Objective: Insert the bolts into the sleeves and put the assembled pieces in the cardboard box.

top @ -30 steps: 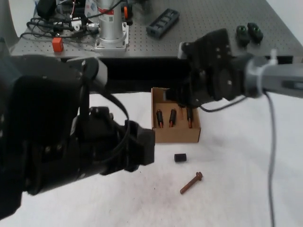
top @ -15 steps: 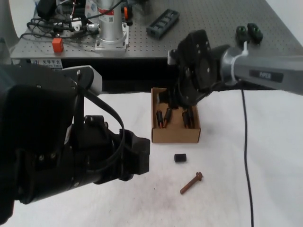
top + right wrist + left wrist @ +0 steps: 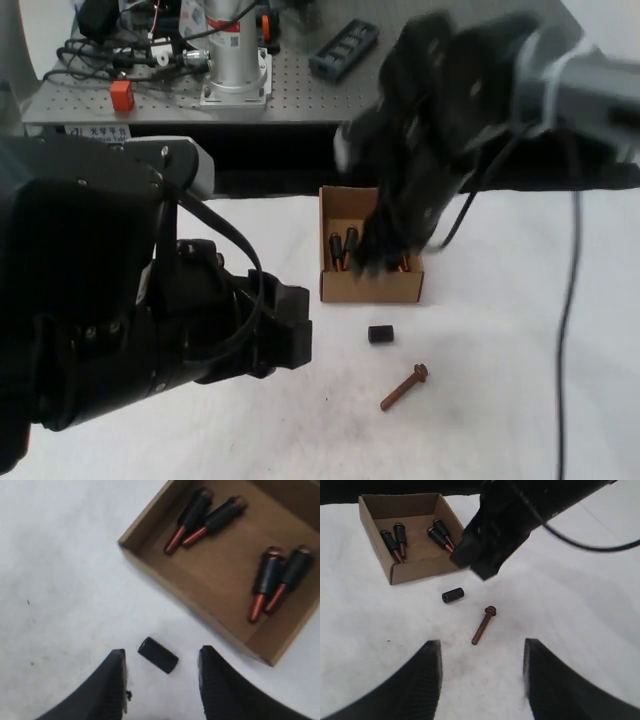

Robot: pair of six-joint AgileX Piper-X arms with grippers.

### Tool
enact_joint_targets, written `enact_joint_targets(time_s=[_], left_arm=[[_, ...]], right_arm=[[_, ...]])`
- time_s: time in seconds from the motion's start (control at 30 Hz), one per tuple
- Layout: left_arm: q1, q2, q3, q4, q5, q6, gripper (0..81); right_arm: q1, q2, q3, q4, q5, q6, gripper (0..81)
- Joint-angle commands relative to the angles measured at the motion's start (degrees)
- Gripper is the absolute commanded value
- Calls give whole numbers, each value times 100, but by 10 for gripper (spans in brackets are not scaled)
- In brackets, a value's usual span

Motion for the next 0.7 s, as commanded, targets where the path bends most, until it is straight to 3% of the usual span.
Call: enact_joint_targets(time_s=[0.0,0.37,0.67], left_arm=[[-6,-69,-3,-2,-65,138,366],[-6,-69,-3,44,-65,249,366],[-6,-69,-3,220,-65,249,366]], right_arm=[[-34,-147,3,7,-50,-7,342],[59,627,-9,-122,715,-994,341],[34,890,-21,-396,707,-1165,307]])
